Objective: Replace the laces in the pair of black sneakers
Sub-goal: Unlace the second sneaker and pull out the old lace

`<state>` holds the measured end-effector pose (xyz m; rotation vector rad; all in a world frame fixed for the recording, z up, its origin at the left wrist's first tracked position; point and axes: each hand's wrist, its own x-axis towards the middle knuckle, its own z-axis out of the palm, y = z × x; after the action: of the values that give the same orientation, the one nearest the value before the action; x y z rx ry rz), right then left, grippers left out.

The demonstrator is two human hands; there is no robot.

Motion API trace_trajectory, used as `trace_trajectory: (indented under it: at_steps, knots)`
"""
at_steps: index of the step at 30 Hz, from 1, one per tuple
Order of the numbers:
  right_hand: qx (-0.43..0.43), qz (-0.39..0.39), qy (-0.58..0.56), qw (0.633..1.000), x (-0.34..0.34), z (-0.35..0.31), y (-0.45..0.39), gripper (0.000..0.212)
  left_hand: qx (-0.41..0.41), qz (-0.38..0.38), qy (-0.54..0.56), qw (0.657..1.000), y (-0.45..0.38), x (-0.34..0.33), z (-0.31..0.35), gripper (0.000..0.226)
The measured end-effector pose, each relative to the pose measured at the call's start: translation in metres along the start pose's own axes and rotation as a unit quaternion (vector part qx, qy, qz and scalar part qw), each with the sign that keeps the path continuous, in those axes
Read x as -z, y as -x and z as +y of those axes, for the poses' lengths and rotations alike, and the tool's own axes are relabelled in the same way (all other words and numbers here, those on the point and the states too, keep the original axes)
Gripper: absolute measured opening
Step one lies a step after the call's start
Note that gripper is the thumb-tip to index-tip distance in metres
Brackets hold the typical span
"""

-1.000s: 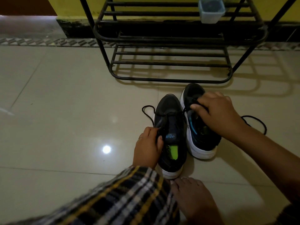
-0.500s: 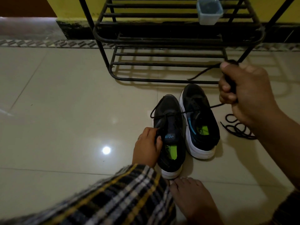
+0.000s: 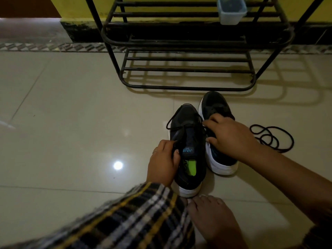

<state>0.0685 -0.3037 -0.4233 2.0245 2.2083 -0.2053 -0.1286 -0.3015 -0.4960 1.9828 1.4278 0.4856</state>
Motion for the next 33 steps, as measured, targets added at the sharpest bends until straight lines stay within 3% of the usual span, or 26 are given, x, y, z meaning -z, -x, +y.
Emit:
trace_trajectory:
  at_steps: [3,9,12,16,20,23,24,25,26,27,29,31,33]
  knots:
    - [-0.001,0.03,0.034,0.999,-0.004,0.002,-0.011,0.053,-0.004,0.002,0.0,1.0,0.0,0.0,-0.001,0.04]
    - [0.014,0.052,0.121,0.991,-0.01,-0.007,-0.02,0.026,-0.005,0.001,-0.001,1.0,-0.001,0.0,0.0,0.038]
    - [0.016,0.073,0.071,0.995,-0.014,-0.003,-0.022,0.01,-0.007,0.0,0.0,1.0,0.0,0.0,-0.001,0.04]
    - [-0.037,0.141,-0.099,0.984,-0.005,0.007,-0.017,0.024,-0.006,0.006,0.006,1.0,0.0,0.0,-0.002,0.041]
    - [-0.091,0.211,-0.305,0.924,0.017,0.006,-0.002,0.02,-0.003,0.007,0.016,1.0,0.0,-0.002,-0.002,0.036]
    - [-0.111,0.29,-0.504,0.806,0.079,0.011,-0.005,0.028,-0.007,0.007,0.016,1.0,0.0,-0.001,-0.003,0.034]
    - [-0.132,0.315,-0.535,0.773,0.07,0.011,0.002,0.028,-0.007,0.007,0.016,1.0,0.0,-0.001,-0.004,0.031]
    - [-0.126,0.284,-0.54,0.782,0.054,0.014,0.004,0.026,-0.007,0.008,0.016,1.0,0.0,-0.002,-0.004,0.028]
    - [-0.116,0.25,-0.49,0.827,0.019,0.011,0.015,0.02,-0.007,0.009,0.016,1.0,0.0,-0.002,-0.005,0.026]
    - [-0.119,0.141,-0.423,0.887,-0.028,0.005,0.04,0.012,-0.007,0.009,0.015,1.0,0.0,-0.002,-0.004,0.028]
    - [-0.158,-0.101,-0.409,0.893,-0.111,-0.013,0.088,0.015,-0.007,0.009,0.01,1.0,0.0,-0.001,-0.003,0.036]
    - [-0.133,-0.053,-0.327,0.934,-0.164,-0.041,0.109,0.016,-0.007,0.01,0.01,1.0,0.0,-0.001,-0.001,0.039]
    - [-0.053,-0.05,-0.299,0.952,-0.125,-0.058,0.113,0.014,-0.012,0.014,0.013,1.0,0.0,-0.001,-0.001,0.037]
